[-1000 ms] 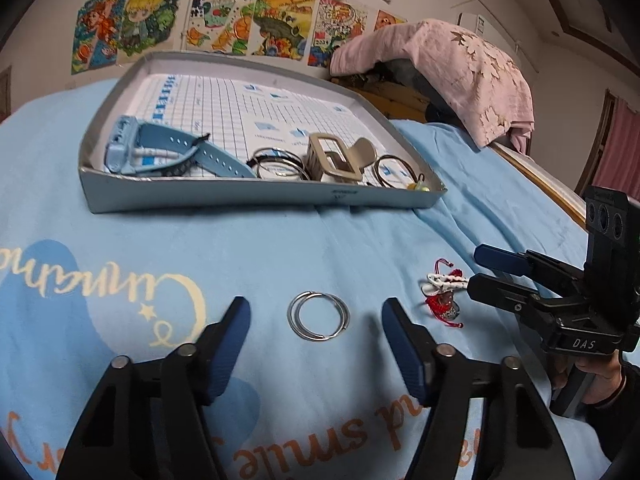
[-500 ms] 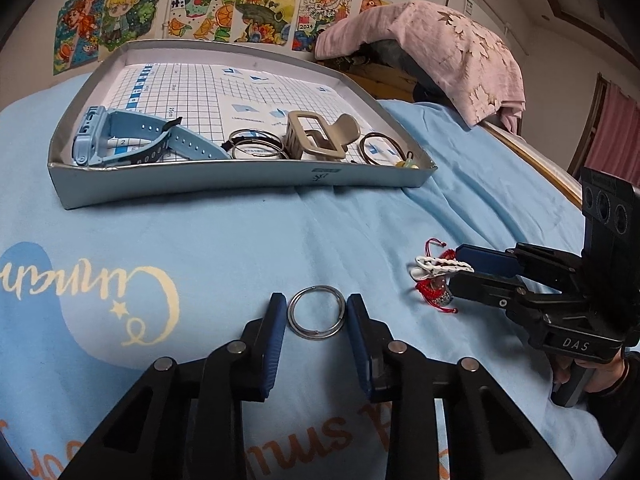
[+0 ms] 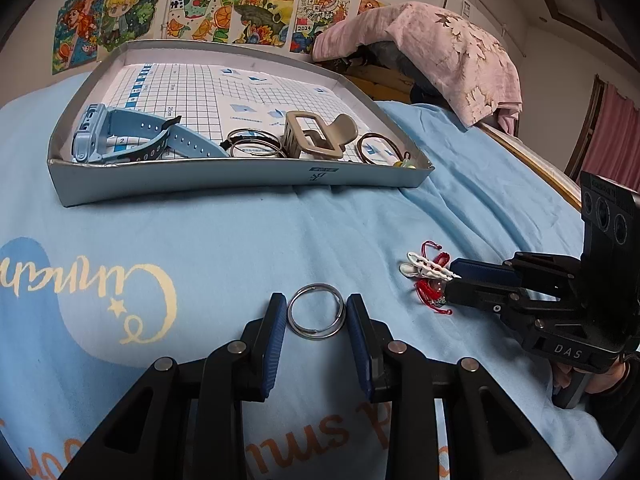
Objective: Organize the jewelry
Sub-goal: 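Grasp the small silver rings with the left tool while the right tool grasps the white clip, then drop the silver rings in the tray with the left tool while the right tool drops the white clip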
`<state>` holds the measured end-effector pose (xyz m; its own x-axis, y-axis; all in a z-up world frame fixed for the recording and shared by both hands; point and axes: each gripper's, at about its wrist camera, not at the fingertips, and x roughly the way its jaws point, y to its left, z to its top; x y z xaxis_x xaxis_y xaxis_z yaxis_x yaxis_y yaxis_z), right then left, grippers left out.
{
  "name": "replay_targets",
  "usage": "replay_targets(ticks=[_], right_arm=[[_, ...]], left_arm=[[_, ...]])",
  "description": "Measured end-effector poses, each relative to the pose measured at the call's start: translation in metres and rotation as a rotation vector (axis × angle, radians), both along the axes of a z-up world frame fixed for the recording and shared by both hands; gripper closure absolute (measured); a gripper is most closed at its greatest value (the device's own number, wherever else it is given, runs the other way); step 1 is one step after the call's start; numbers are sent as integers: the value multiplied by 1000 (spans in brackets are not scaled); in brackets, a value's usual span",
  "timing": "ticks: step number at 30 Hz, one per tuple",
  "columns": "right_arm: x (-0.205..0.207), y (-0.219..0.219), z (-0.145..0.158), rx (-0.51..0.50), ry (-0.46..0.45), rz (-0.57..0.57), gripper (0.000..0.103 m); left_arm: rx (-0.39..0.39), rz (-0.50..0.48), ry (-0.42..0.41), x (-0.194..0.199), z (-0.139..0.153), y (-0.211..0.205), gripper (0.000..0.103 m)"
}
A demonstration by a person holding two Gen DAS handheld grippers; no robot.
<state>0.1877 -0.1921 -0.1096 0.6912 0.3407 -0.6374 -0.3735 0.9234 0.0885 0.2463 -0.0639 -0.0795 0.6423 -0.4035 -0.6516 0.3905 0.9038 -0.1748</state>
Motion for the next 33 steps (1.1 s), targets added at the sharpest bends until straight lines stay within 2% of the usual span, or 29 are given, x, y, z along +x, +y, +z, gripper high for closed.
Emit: replay_targets(ticks=[3,18,24,33], right_arm=[[-1,0,0,-2,4,2,91],[-14,-13,12,99,-81,1,92],[-12,-25,18,171,-110,-40,92],[-6,-28,22,198,-133,-64,92]], left_arm=[[-13,-6,1,-1,0,1,74],[-78,-46,-65,-13,13,5,74],[-47,-25,-44,-9,12,2,74],[-52,-7,-56,-6,24,2,74]])
